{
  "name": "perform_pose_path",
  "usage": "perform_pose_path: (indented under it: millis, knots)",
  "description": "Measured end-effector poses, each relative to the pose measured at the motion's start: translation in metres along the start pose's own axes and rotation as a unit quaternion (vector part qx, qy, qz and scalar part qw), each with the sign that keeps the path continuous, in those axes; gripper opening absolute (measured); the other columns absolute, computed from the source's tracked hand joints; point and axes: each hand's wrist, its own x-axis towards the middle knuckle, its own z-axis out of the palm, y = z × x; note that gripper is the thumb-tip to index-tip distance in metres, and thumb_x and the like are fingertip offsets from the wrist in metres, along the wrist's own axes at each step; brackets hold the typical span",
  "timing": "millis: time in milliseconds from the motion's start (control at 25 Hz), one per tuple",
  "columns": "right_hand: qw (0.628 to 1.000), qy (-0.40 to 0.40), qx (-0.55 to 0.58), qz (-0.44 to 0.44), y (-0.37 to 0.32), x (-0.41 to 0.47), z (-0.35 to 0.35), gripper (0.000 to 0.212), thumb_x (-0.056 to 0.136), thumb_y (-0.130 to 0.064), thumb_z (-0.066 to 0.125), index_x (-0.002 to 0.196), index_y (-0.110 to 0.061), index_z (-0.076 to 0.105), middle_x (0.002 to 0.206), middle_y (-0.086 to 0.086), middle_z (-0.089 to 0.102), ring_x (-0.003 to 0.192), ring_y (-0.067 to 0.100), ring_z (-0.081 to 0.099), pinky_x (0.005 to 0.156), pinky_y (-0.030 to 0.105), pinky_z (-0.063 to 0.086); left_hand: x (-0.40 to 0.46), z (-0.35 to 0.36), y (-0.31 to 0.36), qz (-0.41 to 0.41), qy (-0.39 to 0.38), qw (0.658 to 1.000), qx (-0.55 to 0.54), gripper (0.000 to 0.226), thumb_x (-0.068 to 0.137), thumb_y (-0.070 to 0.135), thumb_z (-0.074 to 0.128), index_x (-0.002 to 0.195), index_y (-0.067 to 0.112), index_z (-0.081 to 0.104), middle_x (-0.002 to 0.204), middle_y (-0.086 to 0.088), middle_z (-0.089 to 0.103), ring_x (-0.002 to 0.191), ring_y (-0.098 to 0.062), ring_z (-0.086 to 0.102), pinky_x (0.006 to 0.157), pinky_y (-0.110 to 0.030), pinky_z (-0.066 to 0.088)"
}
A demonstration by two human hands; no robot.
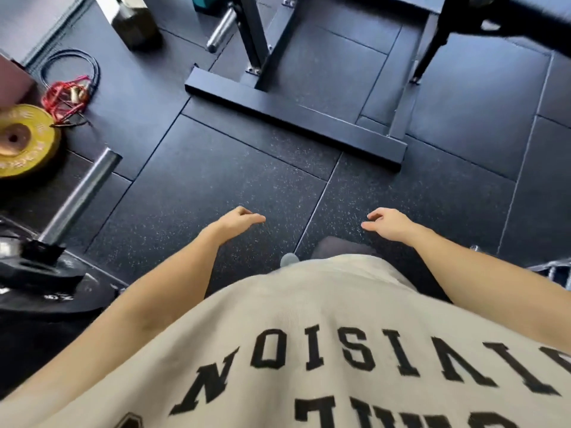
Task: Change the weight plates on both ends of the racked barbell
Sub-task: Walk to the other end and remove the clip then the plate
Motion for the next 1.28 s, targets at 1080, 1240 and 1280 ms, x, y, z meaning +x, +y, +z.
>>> perform_pose_path:
  millis: [1080, 1240, 1280]
  knots:
    - [0.747, -0.195, -0.518, -0.369, -0.782, 0.365, -0.039, 0.046, 0.092, -0.039, 0.064, 0.134, -0.019, 0.056, 0.134, 0.002, 0.060, 0.122, 0.024, 0.056, 0.101, 0.031, 0.044, 0.184, -0.374, -0.037, -0.297, 0.204, 0.764, -0.535, 0.059, 0.083, 0.064, 0.062, 0.129, 0.029, 0.049, 0.137, 0.000, 0.049, 0.120, -0.028, 0.048, 0.096, -0.047, 0.042]
    - [0.648, -0.218, -0.584, -0.437, -0.864, 0.359, 0.012, 0.044, 0.091, -0.038, 0.066, 0.131, -0.021, 0.058, 0.130, 0.005, 0.063, 0.120, 0.026, 0.057, 0.098, 0.032, 0.045, 0.181, -0.398, -0.042, -0.331, 0.227, 0.677, -0.617, 0.063, 0.089, 0.055, 0.062, 0.140, 0.023, 0.043, 0.147, -0.005, 0.044, 0.128, -0.030, 0.045, 0.092, -0.045, 0.037]
    - [0.619, -0.229, -0.600, -0.452, -0.880, 0.354, 0.024, 0.045, 0.091, -0.037, 0.066, 0.132, -0.021, 0.058, 0.130, 0.005, 0.063, 0.119, 0.026, 0.057, 0.097, 0.032, 0.045, 0.179, -0.400, -0.039, -0.337, 0.236, 0.652, -0.637, 0.063, 0.089, 0.054, 0.062, 0.141, 0.023, 0.043, 0.148, -0.005, 0.043, 0.129, -0.031, 0.044, 0.092, -0.046, 0.036]
